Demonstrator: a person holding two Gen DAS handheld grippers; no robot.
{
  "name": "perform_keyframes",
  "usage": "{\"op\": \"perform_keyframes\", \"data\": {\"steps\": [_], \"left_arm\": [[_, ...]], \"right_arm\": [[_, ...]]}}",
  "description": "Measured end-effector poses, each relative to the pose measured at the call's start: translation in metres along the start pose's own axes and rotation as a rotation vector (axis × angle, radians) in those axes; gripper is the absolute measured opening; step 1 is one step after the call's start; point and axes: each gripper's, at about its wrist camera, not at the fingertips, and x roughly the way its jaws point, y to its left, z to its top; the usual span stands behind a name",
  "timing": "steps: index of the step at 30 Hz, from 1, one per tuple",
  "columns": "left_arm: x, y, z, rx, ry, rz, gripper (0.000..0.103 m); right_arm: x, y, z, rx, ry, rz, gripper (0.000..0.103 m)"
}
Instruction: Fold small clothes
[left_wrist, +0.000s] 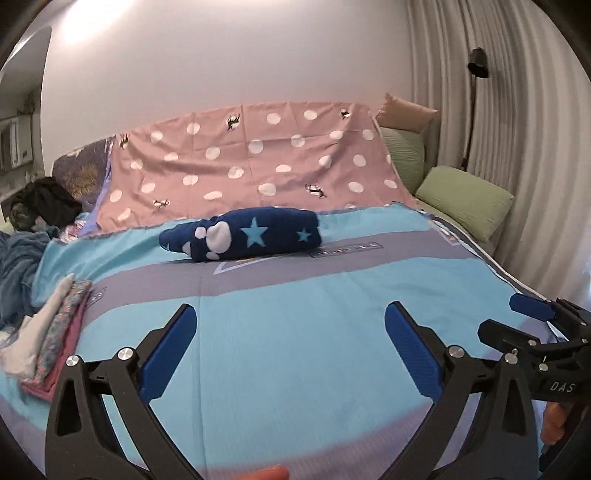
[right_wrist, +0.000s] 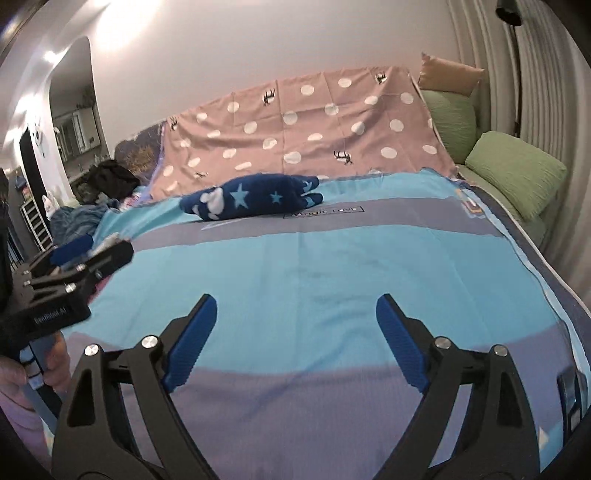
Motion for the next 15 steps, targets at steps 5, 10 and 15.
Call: {"op": "perform_keyframes", "data": {"steps": [5, 10, 15], "left_arm": [[-0.052, -0.006, -0.014, -0.019, -0.03, 0.051, 0.102], [-0.086, -0.009, -0.027, -0.028, -0.036, 0.075, 0.102], [-0.105, -0.011, -0.044, -0.013, -0.046, 0.13, 0.102]], "right_arm": [[-0.041, 0.013, -0.006, -0.032, -0.036, -0.033, 0.091], [-0.067, 0.025, -0.013, -0.018, -0.063, -0.02, 0.092], [-0.079, 0.039, -0.025, -0.039, -0.061, -0.017, 0.092]]}}
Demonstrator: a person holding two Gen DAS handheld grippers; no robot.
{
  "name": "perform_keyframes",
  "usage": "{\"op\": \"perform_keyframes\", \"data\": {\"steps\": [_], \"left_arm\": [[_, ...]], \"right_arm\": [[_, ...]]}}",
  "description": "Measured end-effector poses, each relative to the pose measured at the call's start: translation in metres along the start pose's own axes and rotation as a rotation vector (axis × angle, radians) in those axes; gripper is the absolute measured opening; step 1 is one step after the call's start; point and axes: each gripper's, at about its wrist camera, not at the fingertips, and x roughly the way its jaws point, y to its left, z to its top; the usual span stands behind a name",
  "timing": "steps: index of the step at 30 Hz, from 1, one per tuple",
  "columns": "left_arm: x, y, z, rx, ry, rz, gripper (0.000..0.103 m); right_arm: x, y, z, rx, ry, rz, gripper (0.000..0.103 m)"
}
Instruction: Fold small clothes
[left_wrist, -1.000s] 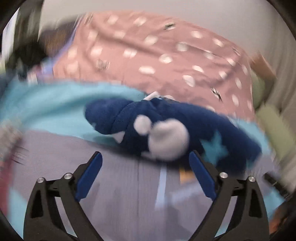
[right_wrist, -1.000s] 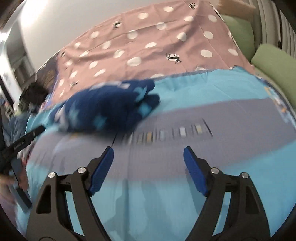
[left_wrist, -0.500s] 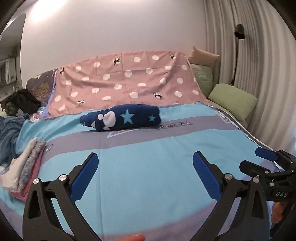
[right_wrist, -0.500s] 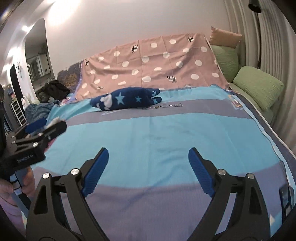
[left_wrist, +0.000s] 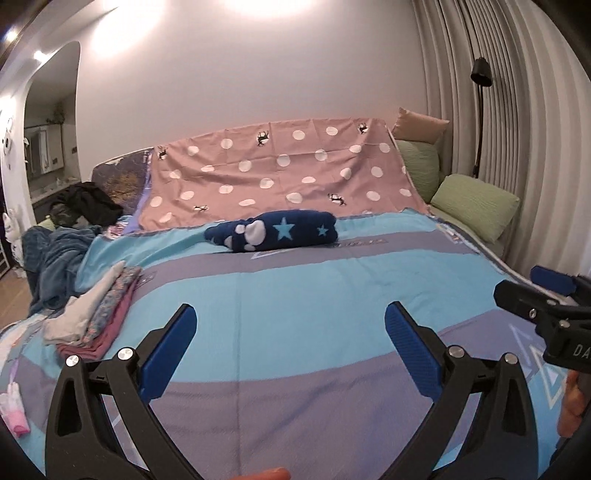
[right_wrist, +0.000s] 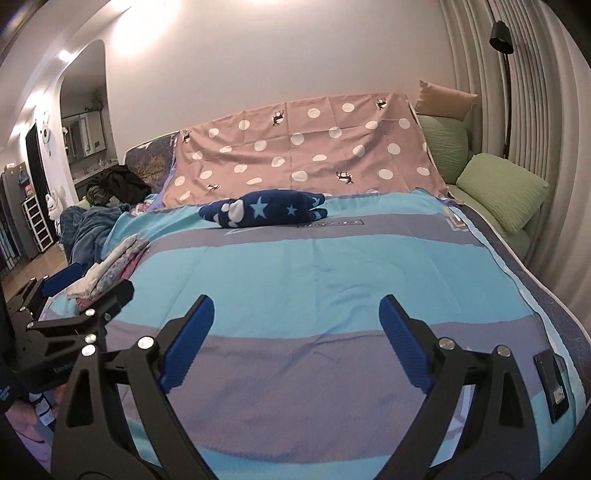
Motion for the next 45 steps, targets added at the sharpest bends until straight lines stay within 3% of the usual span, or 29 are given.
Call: {"op": "perform_keyframes", "data": {"steps": [11, 45], "left_arm": [[-0.022, 0.008, -0.015, -0.039, 0.002, -0.026, 0.102], [0.001, 0.007, -0.031, -0.015, 0.095, -0.041, 0.102]], "right_arm": [[-0.015, 0.02, -0.008, -0.034, -0.015, -0.012, 0.093], [0.003, 0.022, -0.021, -0.028, 0.043, -0.028, 0.094]]}}
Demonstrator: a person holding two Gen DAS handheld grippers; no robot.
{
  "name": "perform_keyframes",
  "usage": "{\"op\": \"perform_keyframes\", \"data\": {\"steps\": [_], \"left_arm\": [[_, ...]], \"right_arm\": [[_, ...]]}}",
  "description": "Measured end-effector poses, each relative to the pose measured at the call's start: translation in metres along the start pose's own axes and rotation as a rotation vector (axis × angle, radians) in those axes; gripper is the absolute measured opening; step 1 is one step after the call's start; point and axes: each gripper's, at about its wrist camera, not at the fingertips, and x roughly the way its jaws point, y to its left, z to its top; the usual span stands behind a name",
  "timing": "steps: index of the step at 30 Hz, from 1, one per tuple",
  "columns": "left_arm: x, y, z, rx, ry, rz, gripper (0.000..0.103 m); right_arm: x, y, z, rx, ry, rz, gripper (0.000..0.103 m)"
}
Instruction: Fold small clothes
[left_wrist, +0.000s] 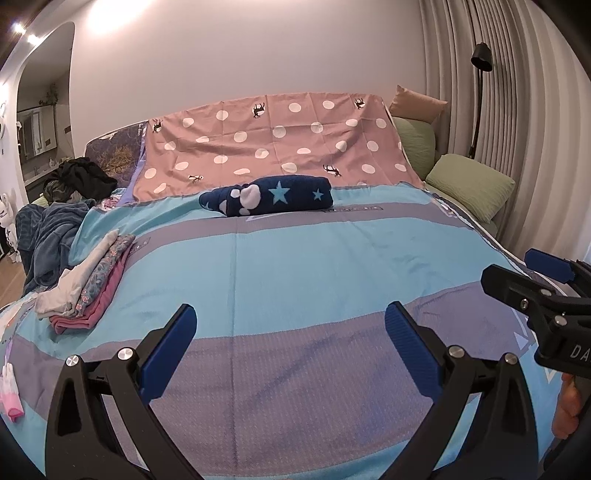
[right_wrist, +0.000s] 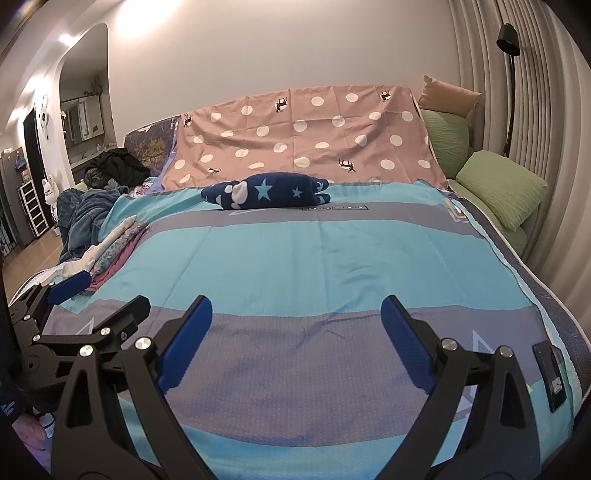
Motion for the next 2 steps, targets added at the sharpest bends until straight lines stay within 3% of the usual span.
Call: {"op": "perform_keyframes", "data": {"steps": [2], "left_arm": [[-0.0004, -0.0012, -0.0005, 0.007, 0.001, 0.0, 0.102]], "right_arm": [[-0.0001, 0.0004, 0.0001, -0.001, 0.0, 0.0, 0.094]]}}
